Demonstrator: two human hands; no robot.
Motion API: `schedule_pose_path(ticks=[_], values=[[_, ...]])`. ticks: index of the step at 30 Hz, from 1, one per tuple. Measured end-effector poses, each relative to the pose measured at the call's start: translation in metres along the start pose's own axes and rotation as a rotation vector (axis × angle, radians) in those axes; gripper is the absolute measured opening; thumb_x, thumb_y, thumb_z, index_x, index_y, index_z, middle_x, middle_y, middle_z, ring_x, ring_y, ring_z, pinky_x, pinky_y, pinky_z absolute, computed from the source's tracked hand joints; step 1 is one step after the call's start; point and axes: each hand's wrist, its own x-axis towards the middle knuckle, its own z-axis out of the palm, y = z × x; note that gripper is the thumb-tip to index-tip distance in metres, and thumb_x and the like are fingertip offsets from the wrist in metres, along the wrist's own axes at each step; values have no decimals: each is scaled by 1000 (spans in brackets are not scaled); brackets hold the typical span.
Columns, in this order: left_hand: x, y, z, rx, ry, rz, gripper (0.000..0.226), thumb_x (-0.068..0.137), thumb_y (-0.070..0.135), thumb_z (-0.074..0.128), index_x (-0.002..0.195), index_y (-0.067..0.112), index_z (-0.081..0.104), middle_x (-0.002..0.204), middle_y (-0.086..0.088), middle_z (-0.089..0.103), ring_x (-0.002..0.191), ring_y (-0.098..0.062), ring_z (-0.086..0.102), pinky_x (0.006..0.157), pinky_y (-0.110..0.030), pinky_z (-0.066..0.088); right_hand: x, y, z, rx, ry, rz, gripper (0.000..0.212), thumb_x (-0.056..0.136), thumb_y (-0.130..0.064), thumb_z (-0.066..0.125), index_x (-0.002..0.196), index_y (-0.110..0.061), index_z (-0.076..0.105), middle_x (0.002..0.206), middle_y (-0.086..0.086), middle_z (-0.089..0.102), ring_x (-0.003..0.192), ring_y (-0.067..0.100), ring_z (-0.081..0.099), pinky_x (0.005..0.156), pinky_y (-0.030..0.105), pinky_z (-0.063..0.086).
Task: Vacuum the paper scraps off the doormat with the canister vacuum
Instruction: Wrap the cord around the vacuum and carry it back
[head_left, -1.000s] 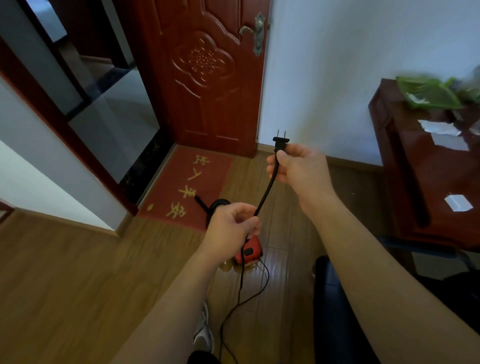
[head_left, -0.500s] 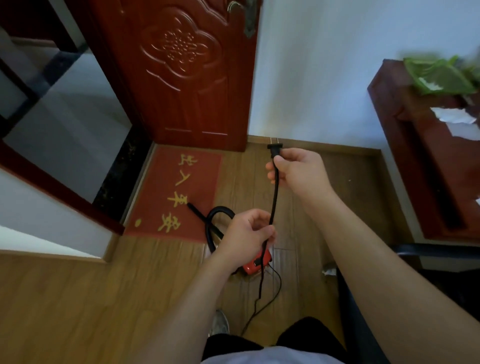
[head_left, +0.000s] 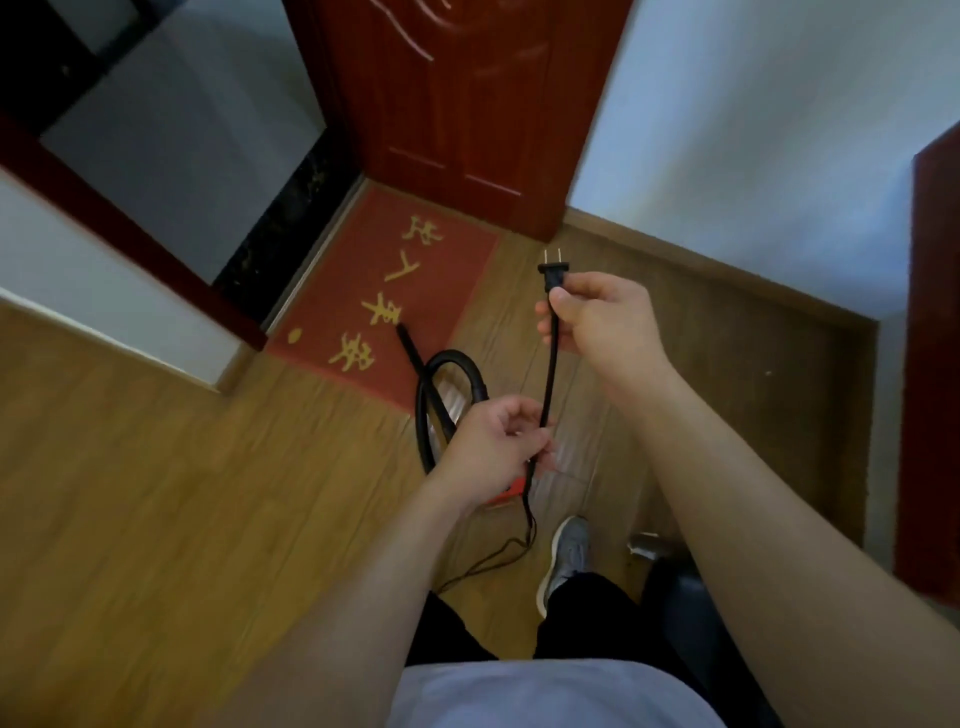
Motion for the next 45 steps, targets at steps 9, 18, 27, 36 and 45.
schedule_pose_path(ticks=[9, 18, 27, 36, 45], values=[[56, -58, 32, -79, 76, -119, 20, 97, -5, 58, 85, 11, 60, 79, -16, 69, 75, -25, 71, 73, -41, 58, 70, 66, -16, -102, -132, 57, 21, 98, 0, 57, 92, -18, 64, 83, 7, 66, 70, 17, 65, 75, 38, 61], [131, -185, 14, -115, 107, -294, 14, 97, -1, 60, 93, 12, 64, 73, -2, 72, 72, -21, 74, 80, -48, 61, 146, 204, 15, -95, -185, 221, 24, 95, 7, 54, 92, -13, 67, 78, 5, 65, 70, 18, 62, 70, 32, 59], [207, -299, 1, -208, 128, -404, 12, 94, -12, 58, 104, -6, 61, 78, -18, 62, 58, -18, 65, 63, -31, 60, 218, 344, 45, -99, -209, 284, 23, 95, 5, 54, 94, -12, 69, 79, 4, 63, 70, 16, 62, 72, 32, 60], [258, -387, -7, -224, 149, -429, 18, 98, -7, 55, 94, 9, 63, 75, -8, 66, 59, -13, 68, 66, -30, 61, 271, 438, 67, -179, -244, 323, 21, 95, 2, 58, 108, -9, 70, 92, 10, 66, 70, 12, 64, 66, 25, 57], [300, -441, -12, -259, 176, -444, 22, 96, -8, 55, 90, 11, 64, 70, -5, 66, 57, -10, 67, 61, -23, 60, 311, 497, 80, -209, -267, 300, 22, 94, 2, 59, 96, -16, 71, 77, 0, 64, 68, 10, 63, 79, 37, 61]])
